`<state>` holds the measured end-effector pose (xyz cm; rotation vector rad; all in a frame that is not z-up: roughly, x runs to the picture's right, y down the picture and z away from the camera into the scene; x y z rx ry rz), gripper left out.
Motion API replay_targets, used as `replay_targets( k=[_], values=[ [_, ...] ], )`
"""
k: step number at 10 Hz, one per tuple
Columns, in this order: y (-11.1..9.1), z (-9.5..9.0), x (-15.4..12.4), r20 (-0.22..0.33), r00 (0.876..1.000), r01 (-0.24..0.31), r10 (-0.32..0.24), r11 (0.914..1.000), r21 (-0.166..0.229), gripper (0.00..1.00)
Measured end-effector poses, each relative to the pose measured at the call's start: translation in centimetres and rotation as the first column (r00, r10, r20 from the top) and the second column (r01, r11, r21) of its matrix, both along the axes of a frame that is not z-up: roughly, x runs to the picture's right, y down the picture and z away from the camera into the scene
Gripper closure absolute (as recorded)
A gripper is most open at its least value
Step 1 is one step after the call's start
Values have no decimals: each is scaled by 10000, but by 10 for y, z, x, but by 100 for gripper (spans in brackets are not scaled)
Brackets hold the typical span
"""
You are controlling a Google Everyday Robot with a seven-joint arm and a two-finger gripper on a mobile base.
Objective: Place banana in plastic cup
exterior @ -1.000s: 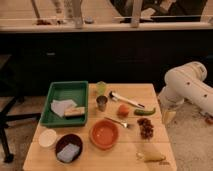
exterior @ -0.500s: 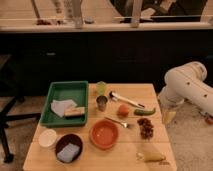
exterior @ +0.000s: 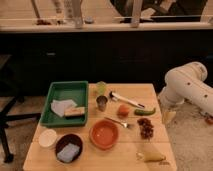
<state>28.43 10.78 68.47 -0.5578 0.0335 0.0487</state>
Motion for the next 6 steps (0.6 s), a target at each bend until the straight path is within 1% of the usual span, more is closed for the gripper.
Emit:
replay_targets(
  k=[3, 6],
  values=[
    [10, -5, 5, 190, 9995, -254, 251, 9995, 163, 20],
    [27, -7, 10, 370, 9980, -524, 518, 9985, 140, 20]
  ],
)
